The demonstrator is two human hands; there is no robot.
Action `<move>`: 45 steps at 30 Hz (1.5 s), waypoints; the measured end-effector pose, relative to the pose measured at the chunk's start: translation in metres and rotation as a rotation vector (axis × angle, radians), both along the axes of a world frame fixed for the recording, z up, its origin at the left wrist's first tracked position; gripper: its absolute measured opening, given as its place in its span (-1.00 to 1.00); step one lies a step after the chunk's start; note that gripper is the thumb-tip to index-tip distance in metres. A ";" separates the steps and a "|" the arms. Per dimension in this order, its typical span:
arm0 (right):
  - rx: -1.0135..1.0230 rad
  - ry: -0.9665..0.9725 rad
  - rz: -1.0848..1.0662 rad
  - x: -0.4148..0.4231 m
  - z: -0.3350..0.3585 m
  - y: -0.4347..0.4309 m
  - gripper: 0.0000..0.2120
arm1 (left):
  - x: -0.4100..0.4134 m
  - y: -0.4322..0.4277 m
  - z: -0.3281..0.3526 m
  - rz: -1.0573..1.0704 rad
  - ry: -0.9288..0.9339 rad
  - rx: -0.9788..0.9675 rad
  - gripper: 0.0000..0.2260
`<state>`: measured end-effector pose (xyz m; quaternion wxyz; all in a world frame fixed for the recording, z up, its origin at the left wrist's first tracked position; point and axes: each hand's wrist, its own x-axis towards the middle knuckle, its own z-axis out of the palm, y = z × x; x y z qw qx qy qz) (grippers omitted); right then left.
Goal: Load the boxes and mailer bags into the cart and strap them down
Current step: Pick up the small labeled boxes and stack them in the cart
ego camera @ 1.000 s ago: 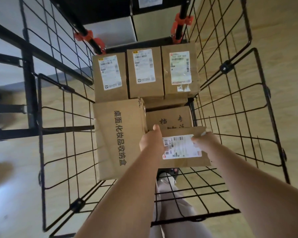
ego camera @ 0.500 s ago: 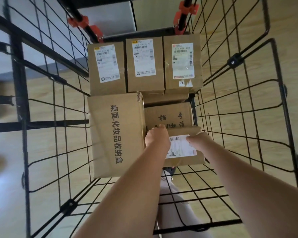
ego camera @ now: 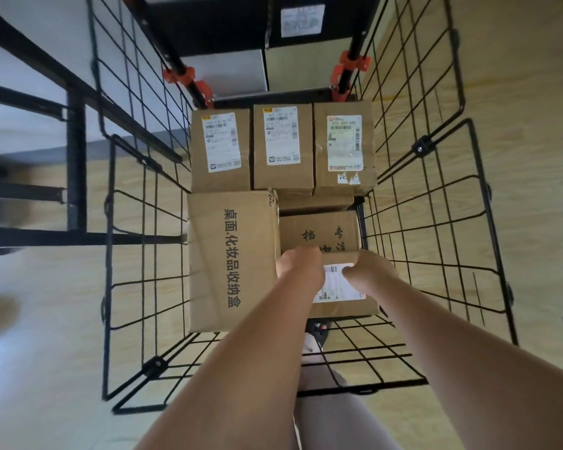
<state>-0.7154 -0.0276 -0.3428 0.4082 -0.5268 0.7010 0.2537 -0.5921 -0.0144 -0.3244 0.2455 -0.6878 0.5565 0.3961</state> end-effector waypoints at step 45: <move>-0.627 -0.050 1.020 0.505 0.281 0.171 -0.86 | 0.477 0.238 0.254 0.440 -0.233 -0.508 -0.63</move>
